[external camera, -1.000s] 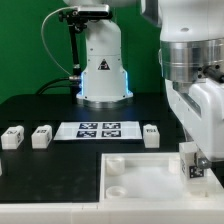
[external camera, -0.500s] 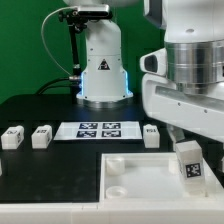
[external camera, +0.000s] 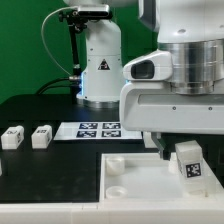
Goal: Assemble one leg
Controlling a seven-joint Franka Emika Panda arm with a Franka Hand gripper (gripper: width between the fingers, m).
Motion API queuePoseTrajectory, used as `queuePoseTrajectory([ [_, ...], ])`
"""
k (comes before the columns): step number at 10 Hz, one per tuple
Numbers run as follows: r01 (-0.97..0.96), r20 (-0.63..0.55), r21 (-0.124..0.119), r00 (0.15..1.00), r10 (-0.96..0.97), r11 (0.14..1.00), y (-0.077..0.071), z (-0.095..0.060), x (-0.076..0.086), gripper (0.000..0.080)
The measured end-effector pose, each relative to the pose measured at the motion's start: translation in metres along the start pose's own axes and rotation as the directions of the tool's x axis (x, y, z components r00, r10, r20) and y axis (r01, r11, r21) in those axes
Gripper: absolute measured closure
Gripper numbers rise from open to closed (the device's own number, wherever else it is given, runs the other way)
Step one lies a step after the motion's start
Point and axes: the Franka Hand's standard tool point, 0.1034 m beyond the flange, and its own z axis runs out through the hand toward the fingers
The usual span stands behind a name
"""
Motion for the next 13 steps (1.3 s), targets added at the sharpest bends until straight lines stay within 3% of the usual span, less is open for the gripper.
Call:
queuePoseTrajectory([
  [3, -0.023, -0.007, 0.006, 1.000, 0.024, 1.000, -0.0014, 0.0002, 0.0012, 0.0163],
  [5, -0.174, -0.005, 0.007, 0.985, 0.174, 0.985, -0.0014, 0.0007, 0.0009, 0.0509],
  [8, -0.465, -0.002, 0.008, 0.885, 0.465, 0.885, 0.0004, 0.0015, 0.0012, 0.0507],
  [9, -0.717, 0.014, 0.003, 0.697, 0.717, 0.697, 0.0023, 0.0025, 0.0028, 0.0507],
  [10, -0.839, 0.022, 0.001, 0.545, 0.838, 0.545, 0.0030, 0.0025, 0.0035, 0.0507],
  [11, -0.939, 0.034, 0.003, 0.345, 0.938, 0.345, 0.0038, 0.0031, 0.0033, 0.0507],
  [12, -0.994, 0.043, 0.020, 0.105, 0.994, 0.104, 0.0014, 0.0041, 0.0020, 0.0505],
  [13, -1.000, 0.045, 0.026, -0.001, 0.999, -0.002, -0.0014, 0.0043, 0.0006, 0.0505],
])
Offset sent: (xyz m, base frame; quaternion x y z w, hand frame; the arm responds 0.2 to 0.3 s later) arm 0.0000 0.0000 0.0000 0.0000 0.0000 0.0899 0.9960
